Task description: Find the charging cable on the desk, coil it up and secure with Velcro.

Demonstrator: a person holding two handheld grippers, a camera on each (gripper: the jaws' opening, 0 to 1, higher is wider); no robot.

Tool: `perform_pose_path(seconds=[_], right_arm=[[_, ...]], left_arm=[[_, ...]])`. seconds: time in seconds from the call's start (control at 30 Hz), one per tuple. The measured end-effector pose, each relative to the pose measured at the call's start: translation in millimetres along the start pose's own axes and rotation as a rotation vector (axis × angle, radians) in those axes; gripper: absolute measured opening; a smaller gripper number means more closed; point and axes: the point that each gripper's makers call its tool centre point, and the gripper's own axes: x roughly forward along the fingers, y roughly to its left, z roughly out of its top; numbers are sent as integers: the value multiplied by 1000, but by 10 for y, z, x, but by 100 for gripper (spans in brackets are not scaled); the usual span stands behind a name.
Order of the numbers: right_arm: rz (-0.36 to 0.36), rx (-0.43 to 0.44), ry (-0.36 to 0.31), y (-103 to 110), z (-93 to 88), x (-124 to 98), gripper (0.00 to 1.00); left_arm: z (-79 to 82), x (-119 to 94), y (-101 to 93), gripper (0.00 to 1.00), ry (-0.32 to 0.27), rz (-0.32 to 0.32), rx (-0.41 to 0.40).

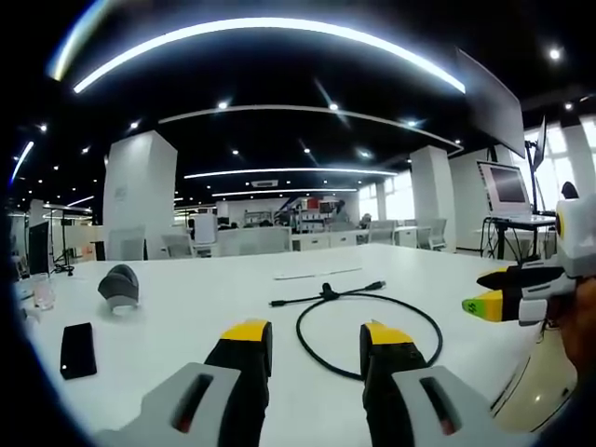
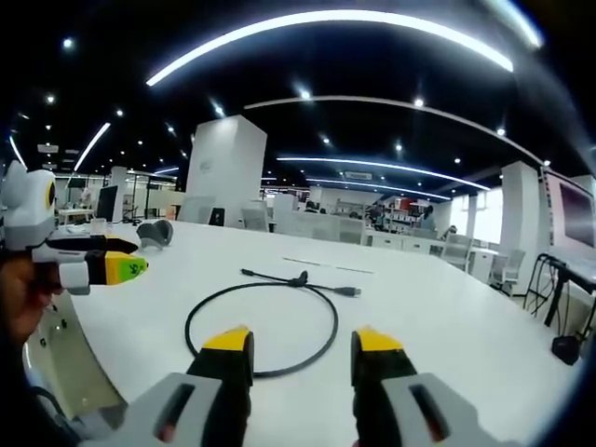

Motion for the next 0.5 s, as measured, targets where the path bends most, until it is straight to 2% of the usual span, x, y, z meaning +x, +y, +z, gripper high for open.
perform_pose_path(seconds=[0.5], right_arm=[[-9,2,1,-8,-18,-31,43]], left_arm=[[-2,15,26,38,3,0,-2]])
